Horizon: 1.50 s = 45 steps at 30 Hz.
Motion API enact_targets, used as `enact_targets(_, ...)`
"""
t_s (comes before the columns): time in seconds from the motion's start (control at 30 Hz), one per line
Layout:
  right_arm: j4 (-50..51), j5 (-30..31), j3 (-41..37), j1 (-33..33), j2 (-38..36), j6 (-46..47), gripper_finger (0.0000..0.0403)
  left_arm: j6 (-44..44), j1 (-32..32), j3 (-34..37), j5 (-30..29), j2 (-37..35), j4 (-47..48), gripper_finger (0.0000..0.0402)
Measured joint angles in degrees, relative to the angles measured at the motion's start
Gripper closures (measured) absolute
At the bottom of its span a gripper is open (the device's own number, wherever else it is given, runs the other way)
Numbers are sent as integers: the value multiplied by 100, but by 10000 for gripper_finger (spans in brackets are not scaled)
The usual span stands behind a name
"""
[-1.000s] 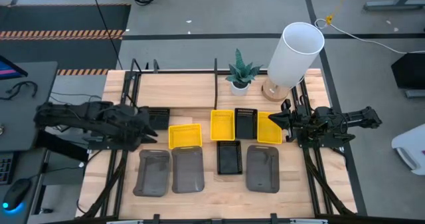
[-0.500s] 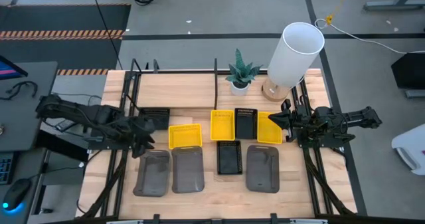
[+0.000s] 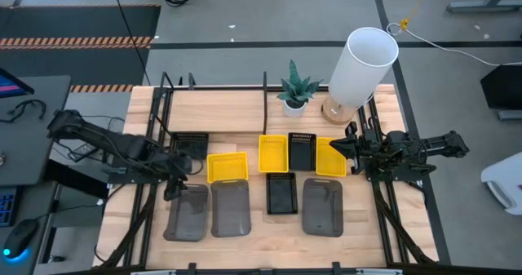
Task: Stack baskets on shelf by color
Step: Stack the left transparent black bin on the middle transparent black bin
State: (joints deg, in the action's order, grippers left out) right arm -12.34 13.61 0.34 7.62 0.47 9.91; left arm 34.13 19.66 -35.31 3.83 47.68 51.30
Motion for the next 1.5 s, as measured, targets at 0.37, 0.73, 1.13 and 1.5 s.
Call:
enact_targets(0.37,0,0,1,2,-1,0,376,-225,22,0,-207,630,13,225)
enact_targets(0.73,0,0,1,1,-1,0,376,-220,214,0,-233,1415,-107,225)
enact_targets(1.13,0,0,2,0,0,0,376,-183,347,0,-231,2291,-329,226)
enact_targets(1.5,1,0,1,2,-2,0,376,-183,347,0,-231,2700,-469,244)
